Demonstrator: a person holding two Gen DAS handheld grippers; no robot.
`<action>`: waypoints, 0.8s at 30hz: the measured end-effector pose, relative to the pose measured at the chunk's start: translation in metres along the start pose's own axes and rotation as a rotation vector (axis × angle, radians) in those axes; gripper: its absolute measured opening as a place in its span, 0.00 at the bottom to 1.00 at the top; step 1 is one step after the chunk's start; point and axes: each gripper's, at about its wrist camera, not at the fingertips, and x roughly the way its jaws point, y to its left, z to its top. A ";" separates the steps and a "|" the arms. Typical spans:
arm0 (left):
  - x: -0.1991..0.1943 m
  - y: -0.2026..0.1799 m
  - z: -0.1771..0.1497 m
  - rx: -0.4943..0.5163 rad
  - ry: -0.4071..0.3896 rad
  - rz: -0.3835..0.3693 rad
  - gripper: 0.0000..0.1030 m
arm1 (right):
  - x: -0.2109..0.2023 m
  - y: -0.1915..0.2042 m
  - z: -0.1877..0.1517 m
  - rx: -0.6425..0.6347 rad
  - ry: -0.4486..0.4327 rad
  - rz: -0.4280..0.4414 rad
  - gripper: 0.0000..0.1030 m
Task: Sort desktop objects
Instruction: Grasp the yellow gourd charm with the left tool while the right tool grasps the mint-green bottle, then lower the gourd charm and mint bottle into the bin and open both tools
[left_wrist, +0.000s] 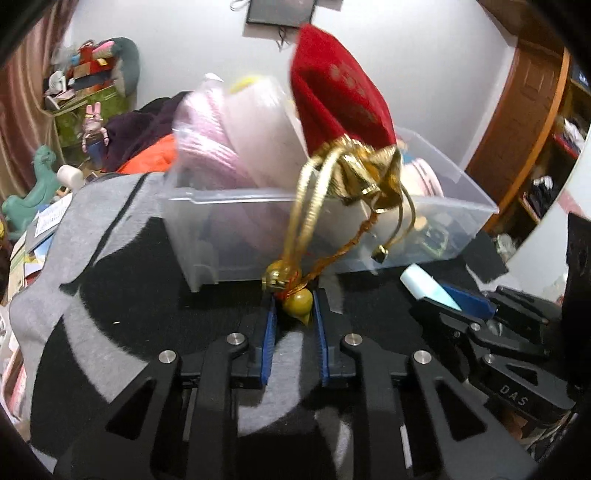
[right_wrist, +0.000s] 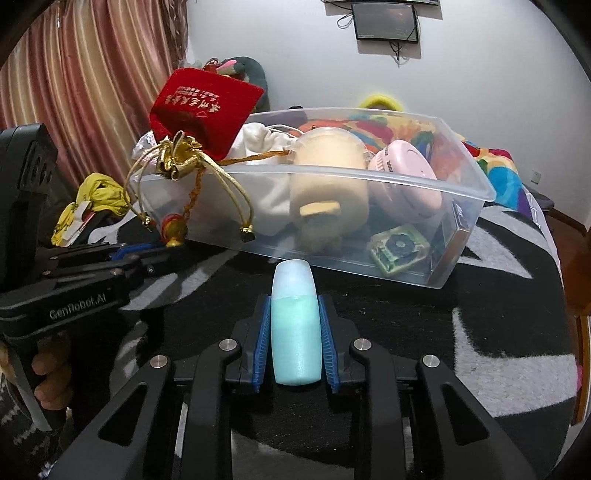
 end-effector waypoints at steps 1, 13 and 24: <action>-0.003 0.002 -0.001 -0.013 -0.008 -0.003 0.18 | -0.001 0.000 0.000 0.000 -0.003 0.003 0.22; -0.037 -0.008 -0.013 -0.002 -0.099 -0.008 0.18 | -0.005 0.008 -0.003 -0.051 -0.009 0.066 0.22; -0.053 -0.014 0.004 0.010 -0.147 -0.034 0.18 | -0.023 -0.002 -0.001 0.006 -0.091 0.112 0.22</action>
